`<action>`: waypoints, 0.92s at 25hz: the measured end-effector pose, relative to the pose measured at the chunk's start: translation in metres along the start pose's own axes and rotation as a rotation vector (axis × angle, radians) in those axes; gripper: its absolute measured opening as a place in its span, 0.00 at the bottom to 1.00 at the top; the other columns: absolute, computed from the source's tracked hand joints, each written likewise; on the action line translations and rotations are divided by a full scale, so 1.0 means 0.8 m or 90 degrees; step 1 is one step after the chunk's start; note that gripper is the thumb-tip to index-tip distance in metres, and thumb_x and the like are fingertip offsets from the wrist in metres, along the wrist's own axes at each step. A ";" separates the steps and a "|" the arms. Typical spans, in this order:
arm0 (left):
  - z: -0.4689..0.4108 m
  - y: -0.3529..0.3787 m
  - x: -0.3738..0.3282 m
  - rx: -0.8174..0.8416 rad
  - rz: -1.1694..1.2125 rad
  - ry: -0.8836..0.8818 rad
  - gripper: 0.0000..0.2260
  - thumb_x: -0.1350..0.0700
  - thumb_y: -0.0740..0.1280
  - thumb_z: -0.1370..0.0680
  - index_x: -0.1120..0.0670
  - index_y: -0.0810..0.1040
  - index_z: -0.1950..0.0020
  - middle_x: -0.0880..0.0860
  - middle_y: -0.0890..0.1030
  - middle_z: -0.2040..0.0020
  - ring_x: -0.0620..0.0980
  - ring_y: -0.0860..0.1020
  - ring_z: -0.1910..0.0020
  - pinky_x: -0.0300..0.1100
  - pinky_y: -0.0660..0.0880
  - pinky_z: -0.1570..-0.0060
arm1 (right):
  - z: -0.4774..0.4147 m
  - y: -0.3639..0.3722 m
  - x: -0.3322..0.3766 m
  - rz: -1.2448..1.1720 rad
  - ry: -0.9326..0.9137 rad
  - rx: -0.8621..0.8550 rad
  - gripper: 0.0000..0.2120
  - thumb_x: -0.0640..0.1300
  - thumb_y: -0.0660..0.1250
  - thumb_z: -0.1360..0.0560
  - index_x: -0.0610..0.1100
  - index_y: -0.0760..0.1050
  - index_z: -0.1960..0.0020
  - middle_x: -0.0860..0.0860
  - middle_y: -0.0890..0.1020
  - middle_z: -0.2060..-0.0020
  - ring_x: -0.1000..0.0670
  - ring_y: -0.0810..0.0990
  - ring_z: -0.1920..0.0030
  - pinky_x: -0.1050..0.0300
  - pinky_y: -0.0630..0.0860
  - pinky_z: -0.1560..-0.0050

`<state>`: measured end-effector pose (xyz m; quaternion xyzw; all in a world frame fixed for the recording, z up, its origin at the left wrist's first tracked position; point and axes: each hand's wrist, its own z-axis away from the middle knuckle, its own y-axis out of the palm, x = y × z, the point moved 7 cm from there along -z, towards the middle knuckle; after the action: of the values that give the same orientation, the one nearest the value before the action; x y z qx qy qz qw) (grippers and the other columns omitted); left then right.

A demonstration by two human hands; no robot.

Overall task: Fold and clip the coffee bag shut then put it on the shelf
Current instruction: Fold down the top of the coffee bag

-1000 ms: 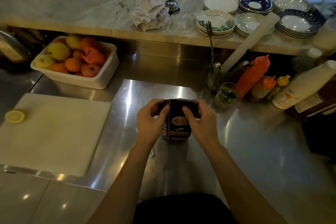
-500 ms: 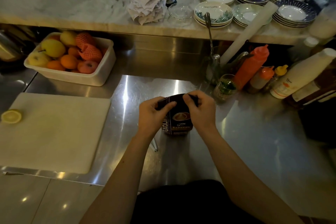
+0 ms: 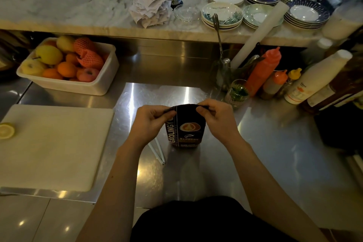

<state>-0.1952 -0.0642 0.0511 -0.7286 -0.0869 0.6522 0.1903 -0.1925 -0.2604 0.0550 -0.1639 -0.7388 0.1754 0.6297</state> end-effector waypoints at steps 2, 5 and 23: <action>0.001 0.000 -0.003 -0.003 -0.013 0.007 0.09 0.62 0.68 0.23 0.51 0.83 0.47 0.40 0.85 0.59 0.39 0.83 0.57 0.32 0.77 0.54 | 0.002 -0.006 -0.003 -0.021 0.011 -0.054 0.02 0.38 0.71 0.27 0.41 0.82 0.55 0.51 0.83 0.63 0.54 0.83 0.60 0.55 0.82 0.56; 0.000 0.005 -0.002 0.032 -0.019 -0.008 0.10 0.60 0.65 0.21 0.51 0.83 0.44 0.46 0.86 0.54 0.42 0.83 0.52 0.36 0.78 0.49 | 0.005 -0.006 -0.008 -0.047 0.034 -0.100 0.01 0.38 0.71 0.27 0.41 0.82 0.56 0.49 0.84 0.63 0.50 0.84 0.60 0.49 0.83 0.56; -0.005 0.020 0.003 0.004 0.048 -0.052 0.11 0.63 0.63 0.20 0.52 0.81 0.43 0.47 0.85 0.51 0.42 0.83 0.50 0.35 0.77 0.51 | 0.012 0.012 -0.059 -0.126 0.147 0.010 0.13 0.34 0.67 0.25 0.45 0.80 0.43 0.51 0.84 0.52 0.53 0.84 0.50 0.53 0.81 0.47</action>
<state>-0.1931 -0.0782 0.0432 -0.7034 -0.0652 0.6886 0.1642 -0.1944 -0.2739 0.0082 -0.1044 -0.6727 0.0986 0.7258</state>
